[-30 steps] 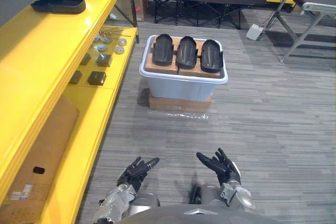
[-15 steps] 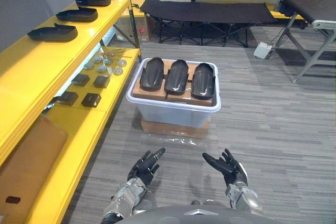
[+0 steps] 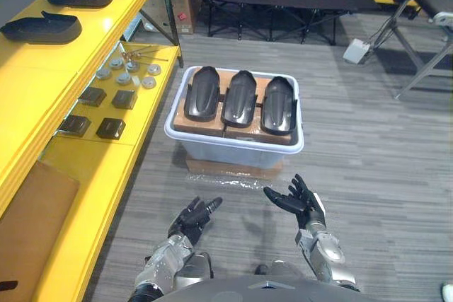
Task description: Walk over and take three plastic housings, then place them on the shelf
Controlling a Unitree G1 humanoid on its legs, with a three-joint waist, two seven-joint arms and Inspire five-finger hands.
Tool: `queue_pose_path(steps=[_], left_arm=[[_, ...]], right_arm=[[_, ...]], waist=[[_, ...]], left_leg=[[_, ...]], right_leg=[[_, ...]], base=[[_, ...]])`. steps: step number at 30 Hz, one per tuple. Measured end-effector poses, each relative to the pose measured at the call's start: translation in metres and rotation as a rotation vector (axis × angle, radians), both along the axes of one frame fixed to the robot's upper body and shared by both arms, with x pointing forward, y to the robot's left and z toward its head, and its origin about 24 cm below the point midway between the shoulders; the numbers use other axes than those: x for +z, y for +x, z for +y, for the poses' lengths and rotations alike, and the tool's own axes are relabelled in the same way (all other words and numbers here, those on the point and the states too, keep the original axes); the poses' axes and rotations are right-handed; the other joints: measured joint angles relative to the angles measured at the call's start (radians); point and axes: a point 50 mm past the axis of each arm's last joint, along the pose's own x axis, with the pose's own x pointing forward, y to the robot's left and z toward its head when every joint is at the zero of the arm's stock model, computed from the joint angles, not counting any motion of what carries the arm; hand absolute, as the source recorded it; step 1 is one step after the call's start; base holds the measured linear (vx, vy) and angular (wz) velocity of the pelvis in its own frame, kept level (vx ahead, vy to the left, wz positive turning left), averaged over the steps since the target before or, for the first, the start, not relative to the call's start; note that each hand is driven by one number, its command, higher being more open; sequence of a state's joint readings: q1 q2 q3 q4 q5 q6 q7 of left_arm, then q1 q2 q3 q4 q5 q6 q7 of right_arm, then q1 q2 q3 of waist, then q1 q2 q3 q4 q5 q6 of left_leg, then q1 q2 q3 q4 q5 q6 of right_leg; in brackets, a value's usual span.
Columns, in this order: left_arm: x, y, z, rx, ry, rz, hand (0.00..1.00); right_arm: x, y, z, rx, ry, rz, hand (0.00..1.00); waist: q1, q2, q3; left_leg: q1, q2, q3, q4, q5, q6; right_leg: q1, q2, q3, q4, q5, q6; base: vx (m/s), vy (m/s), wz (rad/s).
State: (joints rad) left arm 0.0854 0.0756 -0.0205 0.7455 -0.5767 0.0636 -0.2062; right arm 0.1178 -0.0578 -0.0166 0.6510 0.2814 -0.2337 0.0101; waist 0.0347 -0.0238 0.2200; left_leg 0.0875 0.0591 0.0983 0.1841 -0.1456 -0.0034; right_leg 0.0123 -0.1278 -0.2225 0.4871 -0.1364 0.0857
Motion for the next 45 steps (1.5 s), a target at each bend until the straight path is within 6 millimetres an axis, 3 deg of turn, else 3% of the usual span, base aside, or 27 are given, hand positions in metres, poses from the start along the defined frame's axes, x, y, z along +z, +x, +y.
queue_pose_path(steps=[2, 4, 6, 7, 8, 9, 12, 14, 18, 24, 26, 28, 32, 35, 38, 41, 45], left_arm=[[0.0, -0.002, 0.009, -0.019, 0.04, 0.009, 1.0], [0.0, -0.003, 0.015, -0.024, 0.065, 0.016, 1.0], [-0.001, -0.008, 0.023, -0.015, 0.088, 0.031, 1.0], [-0.002, -0.012, 0.028, -0.008, 0.098, 0.041, 1.0], [-0.002, -0.016, 0.036, -0.008, 0.119, 0.053, 1.0], [-0.004, -0.02, 0.039, -0.004, 0.123, 0.07, 1.0], [-0.007, -0.026, 0.031, 0.009, 0.089, 0.069, 1.0], [-0.009, -0.031, 0.024, 0.023, 0.057, 0.079, 1.0], [-0.01, -0.032, 0.015, 0.025, 0.01, 0.074, 1.0], [-0.009, -0.031, 0.015, -0.048, 0.027, 0.06, 1.0], [-0.007, -0.026, 0.016, -0.063, 0.021, 0.034, 1.0], [0.0, -0.012, 0.017, -0.083, 0.022, -0.018, 1.0], [0.024, 0.032, 0.023, -0.11, 0.057, -0.181, 1.0], [0.033, 0.046, 0.025, -0.075, 0.043, -0.245, 1.0], [0.037, 0.054, 0.023, -0.043, 0.021, -0.274, 1.0], [0.04, 0.058, 0.023, -0.024, 0.005, -0.3, 1.0], [0.042, 0.061, 0.02, -0.005, -0.019, -0.317, 1.0]], right_arm=[[-0.002, -0.007, 0.003, -0.025, 0.003, 0.015, 1.0], [0.0, -0.005, 0.001, -0.035, -0.001, 0.005, 1.0], [0.003, -0.003, -0.002, -0.056, -0.009, -0.008, 1.0], [0.003, -0.003, -0.002, -0.059, -0.009, -0.012, 1.0], [0.004, -0.003, -0.004, -0.065, -0.01, -0.015, 1.0], [0.005, -0.002, -0.012, -0.093, -0.02, -0.019, 1.0], [0.02, 0.014, -0.038, -0.158, -0.075, -0.082, 1.0], [0.039, 0.033, -0.069, -0.213, -0.122, -0.13, 1.0], [0.06, 0.047, -0.102, -0.314, -0.149, -0.181, 1.0], [0.067, 0.066, -0.102, -0.383, -0.137, -0.153, 1.0], [0.075, 0.085, -0.104, -0.41, -0.129, -0.134, 1.0], [0.091, 0.105, -0.114, -0.455, -0.128, -0.139, 1.0], [0.158, 0.145, -0.149, -0.549, -0.163, -0.287, 1.0], [0.201, 0.157, -0.169, -0.6, -0.204, -0.38, 1.0], [0.236, 0.164, -0.179, -0.619, -0.25, -0.454, 1.0], [0.268, 0.173, -0.178, -0.596, -0.308, -0.522, 1.0], [0.293, 0.183, -0.17, -0.56, -0.356, -0.572, 1.0]], waist=[[-0.008, -0.018, -0.002], [-0.01, -0.018, -0.002], [-0.008, -0.004, 0.003], [-0.01, -0.008, -0.001], [-0.012, -0.035, -0.014], [-0.008, -0.048, -0.025], [-0.002, -0.01, -0.039], [-0.004, 0.019, -0.044], [0.009, 0.019, -0.054], [0.017, 0.007, -0.058], [0.018, 0.008, -0.039], [0.028, 0.008, 0.017], [0.071, 0.008, 0.178], [0.086, 0.009, 0.206], [0.099, 0.027, 0.224], [0.1, 0.036, 0.24], [0.107, 0.05, 0.253]], left_leg=[[0.001, 0.003, -0.029, -0.003, -0.001, 0.001], [-0.011, 0.013, -0.046, 0.004, -0.006, -0.007], [-0.017, 0.049, -0.067, 0.026, -0.024, -0.035], [-0.028, 0.058, -0.078, 0.041, -0.035, -0.05], [-0.047, 0.056, -0.096, 0.059, -0.05, -0.074], [-0.054, 0.064, -0.117, 0.073, -0.06, -0.098], [-0.078, 0.114, -0.134, 0.072, -0.05, -0.133], [-0.064, 0.141, -0.135, 0.034, -0.023, -0.152], [-0.026, 0.145, -0.132, -0.041, 0.021, -0.16], [-0.043, 0.125, -0.13, -0.122, 0.089, -0.154], [-0.087, 0.113, -0.129, -0.107, 0.098, -0.15], [-0.135, 0.106, -0.137, -0.063, 0.094, -0.146], [-0.291, 0.101, -0.166, 0.082, 0.068, -0.141], [-0.399, 0.094, -0.179, 0.152, 0.052, -0.132], [-0.463, 0.093, -0.186, 0.218, 0.028, -0.121], [-0.516, 0.086, -0.188, 0.255, 0.019, -0.113], [-0.536, 0.079, -0.19, 0.274, 0.012, -0.107]], right_leg=[[-0.012, -0.032, -0.029, -0.032, -0.041, -0.034], [-0.017, -0.056, -0.024, -0.104, -0.037, -0.029], [-0.021, -0.06, 0.017, -0.187, -0.012, -0.001], [-0.022, -0.054, 0.05, -0.217, 0.013, 0.021], [-0.025, -0.057, 0.106, -0.245, 0.136, 0.028], [-0.002, -0.05, 0.116, -0.264, 0.117, 0.06], [0.027, 0.002, 0.08, -0.358, 0.106, 0.045], [0.054, 0.031, 0.059, -0.404, 0.113, 0.034], [0.075, 0.037, 0.053, -0.432, 0.122, 0.023], [0.042, 0.021, 0.039, -0.473, 0.157, 0.022], [0.004, 0.007, 0.04, -0.473, 0.176, 0.027], [-0.016, 0.005, 0.039, -0.475, 0.197, 0.028], [-0.099, 0.007, 0.032, -0.477, 0.245, 0.031], [-0.173, 0.006, 0.033, -0.475, 0.266, 0.039], [-0.208, 0.002, 0.034, -0.468, 0.272, 0.047], [-0.25, -0.006, 0.036, -0.452, 0.277, 0.051], [-0.272, -0.013, 0.035, -0.434, 0.277, 0.051]], base=[[0.01, -0.001, 0.37], [0.01, -0.061, 0.18], [0.01, -0.16, 0.17], [0.02, -0.255, 0.28], [0.04, -0.359, 0.45], [0.08, -0.412, 0.43], [0.08, -0.267, 0.12], [0.03, -0.196, 0.07], [-0.02, -0.065, 0.05], [-0.08, -0.006, 0.03], [-0.12, 0.029, 0.01], [-0.17, 0.019, 0.05], [-0.2, 0.043, 0.06], [-0.14, 0.061, -0.01], [-0.04, 0.067, -0.02], [-0.01, 0.062, -0.01], [0.01, 0.025, 0.01]])
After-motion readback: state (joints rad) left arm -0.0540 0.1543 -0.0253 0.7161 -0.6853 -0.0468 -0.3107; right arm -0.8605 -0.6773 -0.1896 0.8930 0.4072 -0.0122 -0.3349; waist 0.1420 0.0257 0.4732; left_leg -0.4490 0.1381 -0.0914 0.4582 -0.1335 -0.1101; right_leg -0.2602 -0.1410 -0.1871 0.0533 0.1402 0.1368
